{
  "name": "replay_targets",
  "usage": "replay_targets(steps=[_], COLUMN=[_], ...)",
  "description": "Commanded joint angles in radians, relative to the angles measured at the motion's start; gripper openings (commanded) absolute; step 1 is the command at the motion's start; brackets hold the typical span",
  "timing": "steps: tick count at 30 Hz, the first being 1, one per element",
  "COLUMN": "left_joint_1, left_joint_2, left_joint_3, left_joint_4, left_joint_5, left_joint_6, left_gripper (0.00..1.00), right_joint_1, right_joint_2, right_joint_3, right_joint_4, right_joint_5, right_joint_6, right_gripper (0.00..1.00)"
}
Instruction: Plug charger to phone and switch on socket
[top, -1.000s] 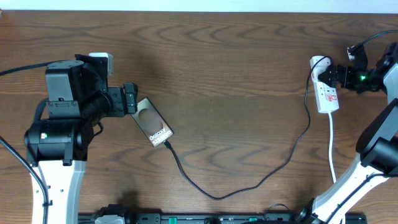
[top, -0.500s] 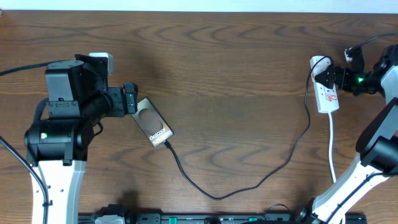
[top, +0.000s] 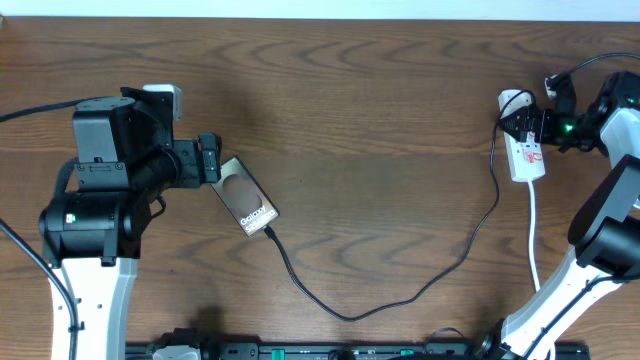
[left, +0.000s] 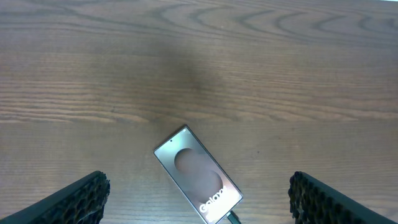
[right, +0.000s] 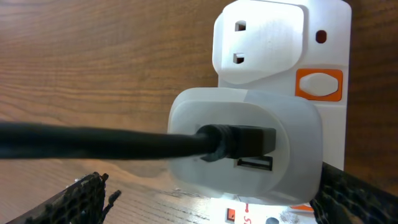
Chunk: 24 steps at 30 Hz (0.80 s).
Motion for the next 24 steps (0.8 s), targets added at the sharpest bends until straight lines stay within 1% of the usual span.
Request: replay_targets(steps=[1,6,12,17,24], left_joint_1=[-0.002,-0.002,-0.002,-0.002,-0.002], left_joint_2=[0.000,0.000,0.000,0.000,0.000], left_joint_3=[0.011,0.011,0.011,0.011,0.011], left_joint_4=[-0.001,-0.001,-0.001,-0.001,-0.001], left_joint_5=[-0.001,-0.001,0.000,0.000,0.000], left_joint_6=[0.014,0.014,0.014,0.014,0.014], left_gripper=[0.93,0.93,0.93,0.93,0.93], right_joint_1=[0.031,0.031,0.016,-0.002,-0.002], right_joint_2=[0.019,0.019,0.019,0.019,0.019], right_joint_3=[-0.040,-0.040,-0.014,0.007,0.007], right_joint_4=[-0.021,-0.023,-0.031,-0.049,-0.056], right_joint_5=[-0.035,-0.026,0.046,0.042,0.043], right_joint_6=[0.042,0.050,0.050,0.023,0.023], right_gripper=[0.99,0.99,0.99,0.99,0.99])
